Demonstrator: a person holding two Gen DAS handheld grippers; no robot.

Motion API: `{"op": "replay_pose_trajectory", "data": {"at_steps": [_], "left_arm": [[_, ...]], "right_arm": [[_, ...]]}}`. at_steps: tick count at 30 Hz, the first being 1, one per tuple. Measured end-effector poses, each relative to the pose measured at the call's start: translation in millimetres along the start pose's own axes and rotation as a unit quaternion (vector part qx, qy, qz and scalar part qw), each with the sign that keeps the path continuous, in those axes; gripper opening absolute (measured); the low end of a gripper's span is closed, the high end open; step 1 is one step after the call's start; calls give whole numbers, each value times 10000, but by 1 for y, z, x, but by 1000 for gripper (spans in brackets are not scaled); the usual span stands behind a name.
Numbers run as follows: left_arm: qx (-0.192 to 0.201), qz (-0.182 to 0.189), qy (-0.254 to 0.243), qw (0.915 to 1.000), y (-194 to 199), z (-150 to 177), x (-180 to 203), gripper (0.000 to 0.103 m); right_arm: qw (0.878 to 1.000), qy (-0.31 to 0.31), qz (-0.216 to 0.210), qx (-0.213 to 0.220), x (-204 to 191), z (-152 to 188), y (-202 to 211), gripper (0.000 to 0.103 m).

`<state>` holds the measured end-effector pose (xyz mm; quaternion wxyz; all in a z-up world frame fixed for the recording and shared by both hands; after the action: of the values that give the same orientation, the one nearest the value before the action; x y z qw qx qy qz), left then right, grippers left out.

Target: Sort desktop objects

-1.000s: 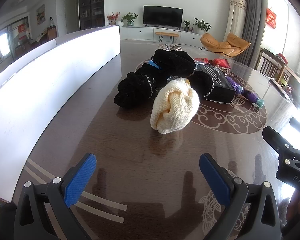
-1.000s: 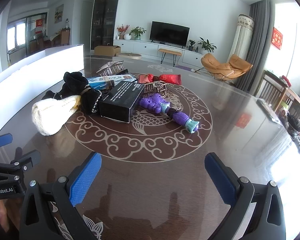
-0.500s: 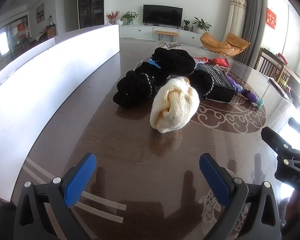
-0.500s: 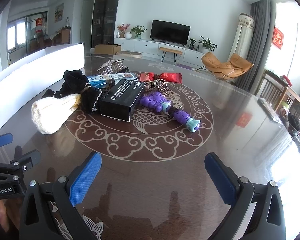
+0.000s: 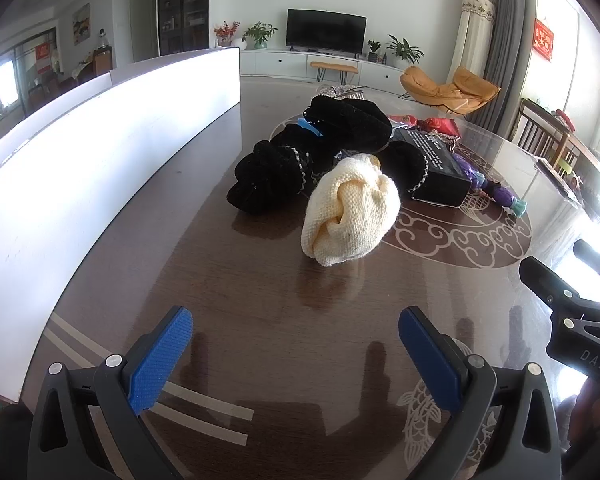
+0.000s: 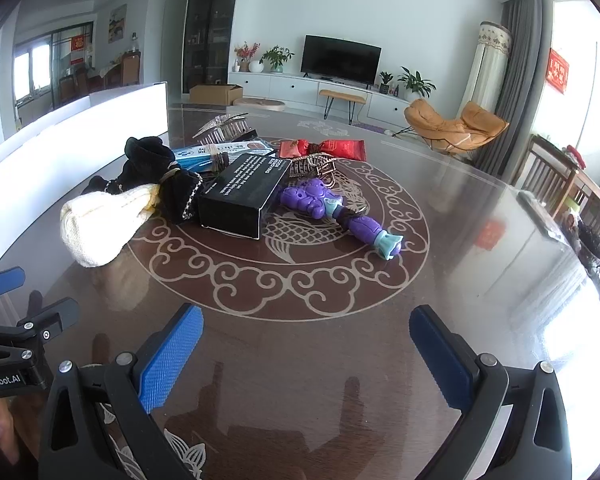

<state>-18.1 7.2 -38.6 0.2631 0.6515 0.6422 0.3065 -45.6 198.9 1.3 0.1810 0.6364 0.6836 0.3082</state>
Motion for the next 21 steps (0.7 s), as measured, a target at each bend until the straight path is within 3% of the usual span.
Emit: {"op": "replay_pose_trajectory", "data": {"at_steps": [8, 21], "left_arm": [[-85, 41, 82, 9999, -1, 0, -5, 103], [-308, -264, -181, 9990, -6, 9, -3, 103]], "right_arm": [[9998, 43, -75, -157, -1, 0, -6, 103], [9981, -209, -353, -458, 7, 1, -20, 103]]}}
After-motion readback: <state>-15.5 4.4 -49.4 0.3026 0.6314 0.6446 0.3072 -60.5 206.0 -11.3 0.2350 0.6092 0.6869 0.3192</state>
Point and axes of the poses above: each gripper's, at about its wrist camera, not at the fingertips, and y roughly against the way its jaws point, x to its right, z to its underside, the point moved 2 cm from there along -y, roughly the way its jaws point
